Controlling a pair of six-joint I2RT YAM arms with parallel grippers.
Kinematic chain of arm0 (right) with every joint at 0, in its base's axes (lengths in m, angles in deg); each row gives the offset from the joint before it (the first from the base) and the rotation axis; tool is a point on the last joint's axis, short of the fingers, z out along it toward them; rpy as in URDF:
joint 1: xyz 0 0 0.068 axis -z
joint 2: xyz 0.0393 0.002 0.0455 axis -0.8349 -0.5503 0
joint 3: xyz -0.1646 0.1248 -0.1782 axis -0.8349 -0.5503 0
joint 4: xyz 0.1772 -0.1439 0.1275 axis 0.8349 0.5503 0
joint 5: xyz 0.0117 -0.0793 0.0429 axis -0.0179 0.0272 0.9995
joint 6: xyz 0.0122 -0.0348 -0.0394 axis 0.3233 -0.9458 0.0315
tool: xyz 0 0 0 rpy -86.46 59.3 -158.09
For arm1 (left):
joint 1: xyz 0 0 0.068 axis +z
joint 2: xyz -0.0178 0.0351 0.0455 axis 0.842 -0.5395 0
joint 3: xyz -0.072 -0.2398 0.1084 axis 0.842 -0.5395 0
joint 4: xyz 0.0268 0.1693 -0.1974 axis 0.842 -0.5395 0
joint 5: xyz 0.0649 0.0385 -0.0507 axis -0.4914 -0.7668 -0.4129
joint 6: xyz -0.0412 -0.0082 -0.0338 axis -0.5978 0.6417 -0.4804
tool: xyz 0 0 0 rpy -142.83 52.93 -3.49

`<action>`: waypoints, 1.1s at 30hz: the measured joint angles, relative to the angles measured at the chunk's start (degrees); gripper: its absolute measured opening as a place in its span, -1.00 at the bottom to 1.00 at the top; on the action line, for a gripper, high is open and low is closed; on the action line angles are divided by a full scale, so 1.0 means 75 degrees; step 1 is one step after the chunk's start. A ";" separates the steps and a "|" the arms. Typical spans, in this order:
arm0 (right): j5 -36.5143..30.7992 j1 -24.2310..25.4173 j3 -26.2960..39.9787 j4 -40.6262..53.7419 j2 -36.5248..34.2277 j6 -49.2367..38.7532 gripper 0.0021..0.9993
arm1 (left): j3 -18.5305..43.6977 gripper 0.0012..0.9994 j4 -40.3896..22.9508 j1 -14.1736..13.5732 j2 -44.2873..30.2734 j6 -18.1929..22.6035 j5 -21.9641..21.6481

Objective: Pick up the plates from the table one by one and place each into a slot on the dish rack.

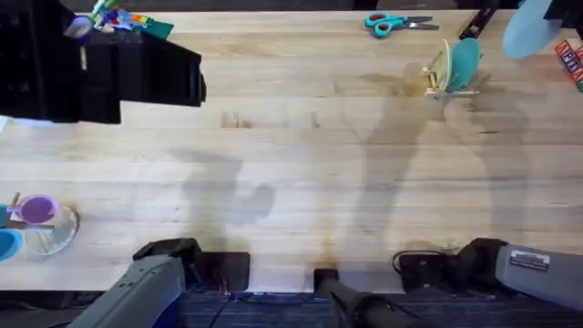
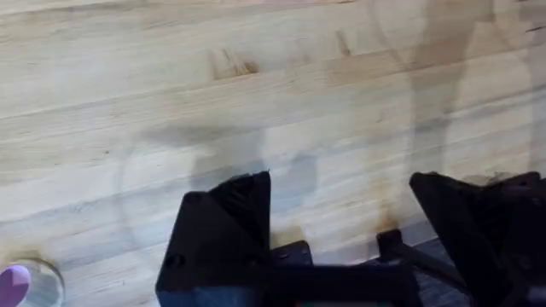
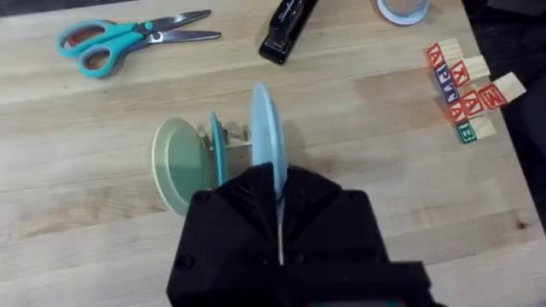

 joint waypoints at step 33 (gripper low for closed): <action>0.0004 -0.0353 0.0000 -0.0413 -0.0874 0.0000 -0.95 | 0.0000 0.99 0.0000 0.0000 0.0000 0.0000 0.0001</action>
